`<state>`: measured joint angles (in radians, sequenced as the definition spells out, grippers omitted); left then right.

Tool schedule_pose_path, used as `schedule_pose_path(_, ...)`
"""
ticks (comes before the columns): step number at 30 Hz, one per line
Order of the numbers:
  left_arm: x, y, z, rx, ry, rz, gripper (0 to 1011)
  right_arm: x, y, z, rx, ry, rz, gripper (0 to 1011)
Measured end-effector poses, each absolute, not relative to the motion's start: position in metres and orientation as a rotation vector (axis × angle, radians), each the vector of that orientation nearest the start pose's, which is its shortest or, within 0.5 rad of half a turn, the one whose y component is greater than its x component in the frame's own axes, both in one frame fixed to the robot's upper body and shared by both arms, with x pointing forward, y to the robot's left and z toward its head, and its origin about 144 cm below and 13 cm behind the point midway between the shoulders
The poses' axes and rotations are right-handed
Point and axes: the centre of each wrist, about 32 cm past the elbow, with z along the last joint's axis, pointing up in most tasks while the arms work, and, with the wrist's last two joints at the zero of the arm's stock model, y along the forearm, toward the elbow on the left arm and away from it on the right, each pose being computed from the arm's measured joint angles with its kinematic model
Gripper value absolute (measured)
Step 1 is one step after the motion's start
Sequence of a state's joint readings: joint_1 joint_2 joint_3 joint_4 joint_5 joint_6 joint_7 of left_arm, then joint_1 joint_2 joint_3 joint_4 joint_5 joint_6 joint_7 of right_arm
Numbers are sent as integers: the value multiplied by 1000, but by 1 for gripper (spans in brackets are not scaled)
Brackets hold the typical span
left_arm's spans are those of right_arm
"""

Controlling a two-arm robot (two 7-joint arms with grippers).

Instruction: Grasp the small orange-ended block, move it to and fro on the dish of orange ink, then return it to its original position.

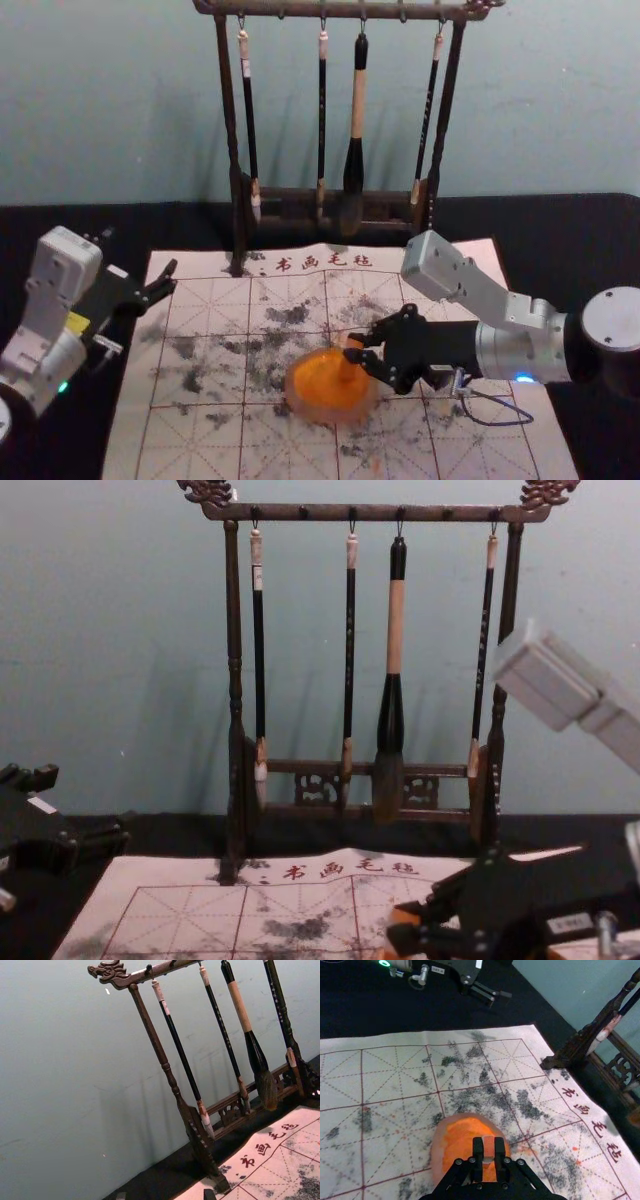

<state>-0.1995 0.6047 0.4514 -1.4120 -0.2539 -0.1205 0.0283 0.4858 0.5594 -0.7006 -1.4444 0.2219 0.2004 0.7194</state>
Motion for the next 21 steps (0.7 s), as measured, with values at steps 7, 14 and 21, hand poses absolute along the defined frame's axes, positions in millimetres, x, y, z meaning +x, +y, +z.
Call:
schedule_pose_path(7, 489, 310, 1140, 304, -285, 1248, 1001, 527, -235, 1203, -536, -118, -366, 107)
schedule_pose_path(14, 489, 310, 1140, 304, -285, 1248, 1001, 520, -233, 1201, -533, -110, -333, 107)
schedule_pose_path(21, 489, 310, 1140, 304, -285, 1248, 1001, 519, -226, 1200, -532, -111, -310, 107)
